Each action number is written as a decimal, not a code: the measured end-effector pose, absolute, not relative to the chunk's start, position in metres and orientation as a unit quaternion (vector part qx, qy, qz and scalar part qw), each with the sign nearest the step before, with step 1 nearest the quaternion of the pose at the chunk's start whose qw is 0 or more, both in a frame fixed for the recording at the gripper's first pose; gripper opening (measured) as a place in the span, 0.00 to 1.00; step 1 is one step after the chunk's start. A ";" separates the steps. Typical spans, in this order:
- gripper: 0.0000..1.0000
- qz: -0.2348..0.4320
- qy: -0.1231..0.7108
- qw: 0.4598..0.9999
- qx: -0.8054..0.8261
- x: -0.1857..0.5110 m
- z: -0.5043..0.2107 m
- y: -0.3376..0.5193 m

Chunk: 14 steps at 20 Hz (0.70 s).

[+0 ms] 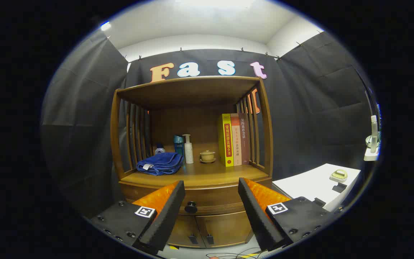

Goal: Pull open the drawer, take out the items inside it, and place them on the countertop above the cabinet.

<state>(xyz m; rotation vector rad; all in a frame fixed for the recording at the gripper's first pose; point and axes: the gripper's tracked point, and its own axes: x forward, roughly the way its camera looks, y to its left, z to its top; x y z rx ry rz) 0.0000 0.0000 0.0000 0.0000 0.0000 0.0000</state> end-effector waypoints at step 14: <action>0.97 0.001 0.006 1.000 -0.010 0.003 -0.005 0.003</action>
